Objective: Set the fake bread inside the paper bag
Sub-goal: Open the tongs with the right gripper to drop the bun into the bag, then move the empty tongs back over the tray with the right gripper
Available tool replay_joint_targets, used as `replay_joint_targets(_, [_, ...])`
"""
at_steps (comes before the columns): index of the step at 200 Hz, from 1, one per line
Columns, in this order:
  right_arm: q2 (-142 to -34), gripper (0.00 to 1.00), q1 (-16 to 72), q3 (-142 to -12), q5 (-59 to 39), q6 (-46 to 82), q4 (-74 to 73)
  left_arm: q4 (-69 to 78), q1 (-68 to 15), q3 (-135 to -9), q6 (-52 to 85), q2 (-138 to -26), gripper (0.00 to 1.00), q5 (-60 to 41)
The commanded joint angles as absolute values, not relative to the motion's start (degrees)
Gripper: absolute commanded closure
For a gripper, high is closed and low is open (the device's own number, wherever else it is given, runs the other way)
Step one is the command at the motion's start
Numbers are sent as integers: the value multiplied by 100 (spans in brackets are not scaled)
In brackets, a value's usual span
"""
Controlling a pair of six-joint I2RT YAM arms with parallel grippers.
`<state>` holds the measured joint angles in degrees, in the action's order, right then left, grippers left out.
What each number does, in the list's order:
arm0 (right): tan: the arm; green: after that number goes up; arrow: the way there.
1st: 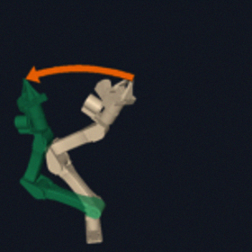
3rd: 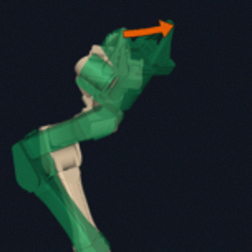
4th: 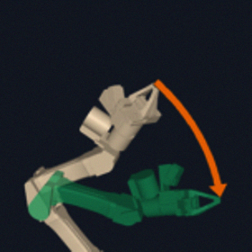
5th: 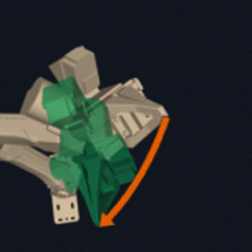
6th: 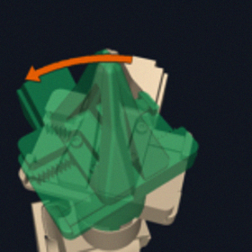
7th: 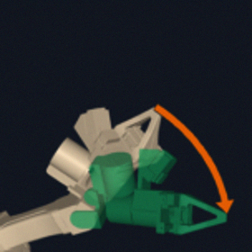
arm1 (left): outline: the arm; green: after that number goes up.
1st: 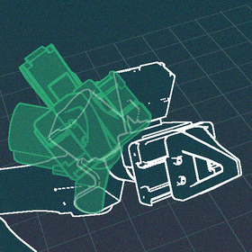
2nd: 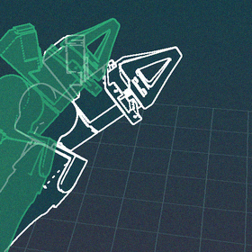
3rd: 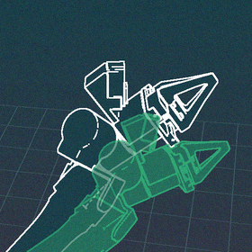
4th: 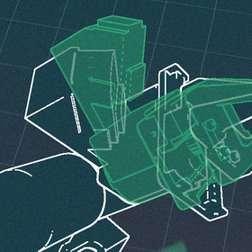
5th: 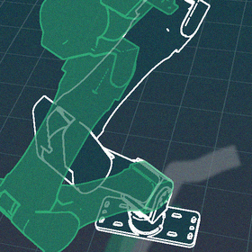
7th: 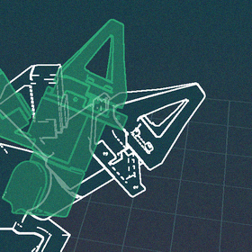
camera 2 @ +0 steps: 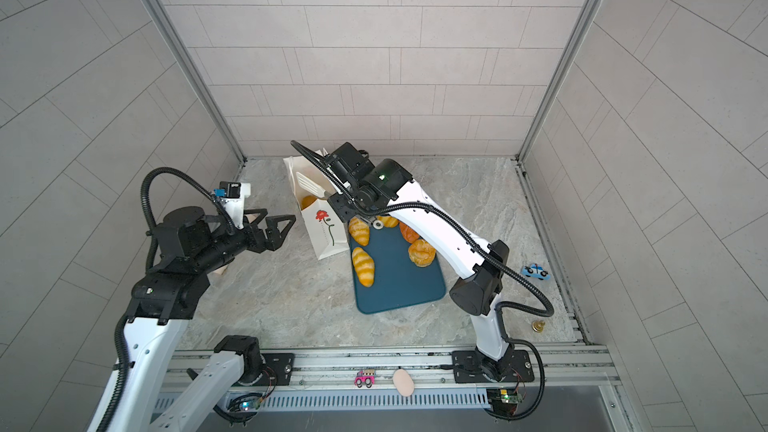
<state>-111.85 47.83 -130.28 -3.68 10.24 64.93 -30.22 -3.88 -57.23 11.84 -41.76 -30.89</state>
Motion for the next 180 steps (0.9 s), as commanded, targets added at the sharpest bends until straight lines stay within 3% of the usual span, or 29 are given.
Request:
replay_joint_targets(1, [-10797,45,4790,-13194,-333,989,6572,-2824,-352,-5735,1282,-4191,0,-3298])
replay_joint_targets(27, [-10589,46,4808,-13067,-242,984,6610,-2708,-371,-5763,1363,-4297,0,-3660])
replay_joint_targets(127, [-9174,47,4809,-11465,540,994,6249,-2615,-584,-5836,1408,-4271,0,-3491])
replay_joint_targets(180, [-8374,46,4816,-9971,919,1627,6135,-2619,-963,-5837,1292,-4280,0,-3329])
